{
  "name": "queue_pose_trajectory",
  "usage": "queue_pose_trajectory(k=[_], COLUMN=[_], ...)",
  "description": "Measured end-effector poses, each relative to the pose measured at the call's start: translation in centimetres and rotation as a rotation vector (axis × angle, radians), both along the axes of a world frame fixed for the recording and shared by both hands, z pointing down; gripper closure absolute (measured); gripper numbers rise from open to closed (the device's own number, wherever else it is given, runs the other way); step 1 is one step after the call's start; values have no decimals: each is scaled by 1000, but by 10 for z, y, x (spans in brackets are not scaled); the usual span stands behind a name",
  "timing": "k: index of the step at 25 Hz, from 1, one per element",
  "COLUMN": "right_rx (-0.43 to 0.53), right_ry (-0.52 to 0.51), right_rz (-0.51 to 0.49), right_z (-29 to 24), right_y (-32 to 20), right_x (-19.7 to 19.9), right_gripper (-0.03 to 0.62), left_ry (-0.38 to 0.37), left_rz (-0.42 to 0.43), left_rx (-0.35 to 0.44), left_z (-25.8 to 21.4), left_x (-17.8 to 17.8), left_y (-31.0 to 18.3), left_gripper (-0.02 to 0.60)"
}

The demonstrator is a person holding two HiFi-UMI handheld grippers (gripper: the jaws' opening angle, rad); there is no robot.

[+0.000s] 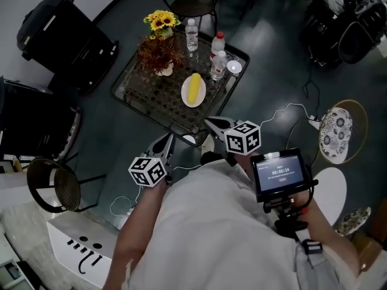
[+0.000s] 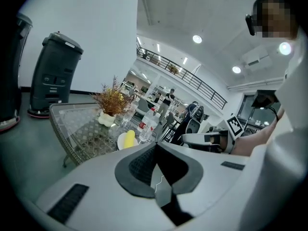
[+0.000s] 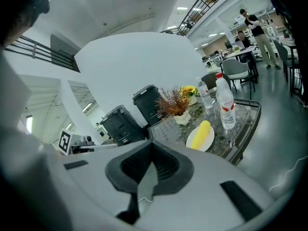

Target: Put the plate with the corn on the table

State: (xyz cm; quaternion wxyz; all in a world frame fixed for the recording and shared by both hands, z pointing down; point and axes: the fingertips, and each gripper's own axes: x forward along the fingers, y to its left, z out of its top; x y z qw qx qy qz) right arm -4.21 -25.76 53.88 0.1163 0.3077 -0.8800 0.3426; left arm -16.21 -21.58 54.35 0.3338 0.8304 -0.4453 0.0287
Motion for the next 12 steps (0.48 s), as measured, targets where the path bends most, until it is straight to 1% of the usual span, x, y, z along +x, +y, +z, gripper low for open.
queue_pose_trajectory(k=[5,12], right_rx=[20,31], right_ry=[-15,-32], right_rz=[1,-1], right_z=[-6,-12], right_y=[12,25], right_x=[-2,-6], right_gripper=[586,586], left_ry=[-6,-17], left_rz=[24,48], left_rx=[7,-15], left_z=[-3,2], left_x=[1,5], left_y=[8,23], left_gripper=[574,574])
